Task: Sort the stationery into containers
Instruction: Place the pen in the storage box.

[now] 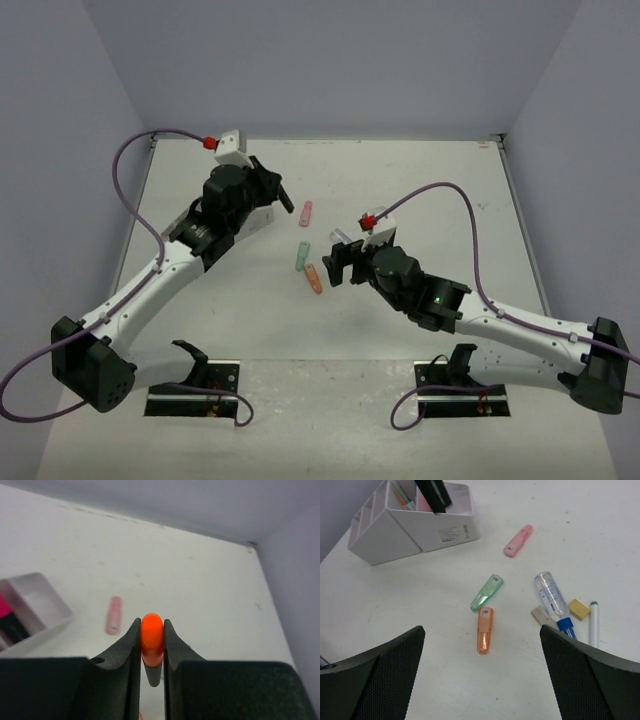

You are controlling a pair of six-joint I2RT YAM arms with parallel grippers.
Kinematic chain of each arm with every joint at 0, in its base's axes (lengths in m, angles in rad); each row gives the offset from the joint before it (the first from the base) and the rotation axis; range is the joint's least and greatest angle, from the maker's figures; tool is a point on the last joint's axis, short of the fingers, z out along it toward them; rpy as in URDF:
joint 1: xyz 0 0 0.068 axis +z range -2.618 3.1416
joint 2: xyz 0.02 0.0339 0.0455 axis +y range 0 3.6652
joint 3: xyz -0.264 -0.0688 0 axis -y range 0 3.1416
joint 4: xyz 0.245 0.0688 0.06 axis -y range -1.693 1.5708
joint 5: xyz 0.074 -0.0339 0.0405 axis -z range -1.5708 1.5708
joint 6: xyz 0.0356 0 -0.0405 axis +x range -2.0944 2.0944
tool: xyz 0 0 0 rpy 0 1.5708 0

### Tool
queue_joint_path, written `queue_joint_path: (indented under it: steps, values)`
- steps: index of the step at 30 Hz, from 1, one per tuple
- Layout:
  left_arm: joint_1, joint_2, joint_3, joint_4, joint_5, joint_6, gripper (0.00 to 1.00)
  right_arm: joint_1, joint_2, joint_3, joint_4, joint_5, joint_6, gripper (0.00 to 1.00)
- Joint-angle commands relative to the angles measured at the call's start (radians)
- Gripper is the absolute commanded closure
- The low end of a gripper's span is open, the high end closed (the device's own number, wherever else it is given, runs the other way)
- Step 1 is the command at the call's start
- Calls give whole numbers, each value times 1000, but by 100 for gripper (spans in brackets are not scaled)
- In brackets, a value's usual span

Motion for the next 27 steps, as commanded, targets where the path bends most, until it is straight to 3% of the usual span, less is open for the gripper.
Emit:
queue_joint_path:
  steps: [1, 6, 12, 17, 27]
  values:
    - [78, 126, 107, -61, -579, 127, 100, -30, -24, -43, -27, 80, 55, 1]
    - [157, 243, 143, 48, -728, 175, 100, -43, -50, -66, -35, 64, 50, 1]
    - [197, 307, 42, 243, -744, 149, 100, -57, -59, -69, -31, 24, 50, 1]
    - [198, 366, 23, 282, -744, 144, 100, -58, -40, -66, -16, -29, 40, 1]
    - [198, 398, 17, 232, -734, 103, 52, -87, 26, -49, -8, -120, 41, 1]
